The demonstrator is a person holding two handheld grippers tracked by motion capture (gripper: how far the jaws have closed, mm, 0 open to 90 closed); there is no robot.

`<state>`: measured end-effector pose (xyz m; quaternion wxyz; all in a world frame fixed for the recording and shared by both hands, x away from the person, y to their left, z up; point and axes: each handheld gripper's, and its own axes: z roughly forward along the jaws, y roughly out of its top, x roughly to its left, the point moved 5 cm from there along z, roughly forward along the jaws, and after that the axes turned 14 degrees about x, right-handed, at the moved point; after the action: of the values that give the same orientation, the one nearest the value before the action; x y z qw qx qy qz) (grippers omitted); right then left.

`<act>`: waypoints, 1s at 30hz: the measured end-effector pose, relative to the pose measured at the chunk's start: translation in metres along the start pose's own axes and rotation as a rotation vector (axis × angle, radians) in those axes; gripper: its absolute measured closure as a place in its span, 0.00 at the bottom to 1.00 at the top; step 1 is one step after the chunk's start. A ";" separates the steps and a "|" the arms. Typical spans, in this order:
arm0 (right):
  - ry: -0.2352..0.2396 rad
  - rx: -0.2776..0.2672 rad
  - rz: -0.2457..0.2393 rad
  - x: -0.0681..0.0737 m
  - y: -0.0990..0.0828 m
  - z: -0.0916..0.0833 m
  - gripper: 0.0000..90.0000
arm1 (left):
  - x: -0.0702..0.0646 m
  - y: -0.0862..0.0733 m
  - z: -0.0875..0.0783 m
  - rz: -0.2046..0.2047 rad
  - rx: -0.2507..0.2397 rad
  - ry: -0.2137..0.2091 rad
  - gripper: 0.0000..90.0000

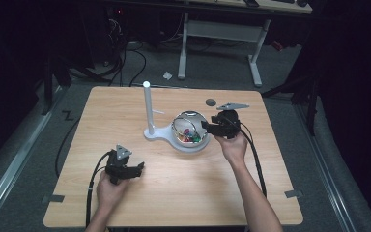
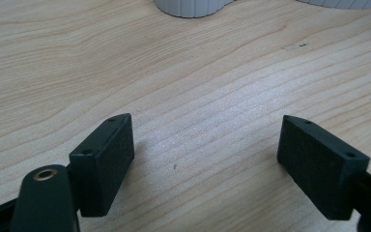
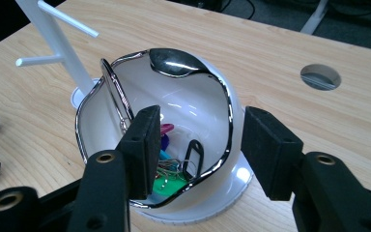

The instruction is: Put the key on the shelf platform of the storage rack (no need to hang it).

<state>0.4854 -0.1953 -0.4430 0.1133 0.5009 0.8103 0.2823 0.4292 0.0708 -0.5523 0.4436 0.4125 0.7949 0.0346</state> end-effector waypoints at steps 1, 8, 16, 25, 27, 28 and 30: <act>-0.013 0.000 -0.006 0.000 -0.001 -0.005 0.53 | 0.000 0.000 0.000 0.000 0.000 0.000 0.23; -0.033 -0.049 0.000 -0.004 -0.010 -0.022 0.53 | 0.000 0.000 0.000 -0.001 -0.001 0.000 0.23; -0.072 -0.072 0.026 -0.016 -0.020 -0.046 0.52 | 0.000 0.000 0.000 -0.002 -0.001 0.000 0.23; -0.082 -0.109 0.063 -0.026 -0.036 -0.064 0.52 | 0.000 0.000 0.000 -0.002 -0.001 0.000 0.23; -0.086 -0.119 0.072 -0.029 -0.041 -0.071 0.52 | 0.000 0.000 0.000 -0.003 -0.001 0.000 0.23; -0.086 -0.119 0.072 -0.029 -0.041 -0.071 0.52 | 0.000 0.000 0.000 -0.003 -0.001 0.000 0.23; -0.087 -0.123 0.076 -0.030 -0.043 -0.075 0.52 | 0.000 0.000 0.000 -0.004 -0.001 0.000 0.23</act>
<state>0.4324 -0.2615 -0.4092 0.1681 0.5353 0.7661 0.3134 0.4293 0.0706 -0.5522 0.4438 0.4110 0.7956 0.0340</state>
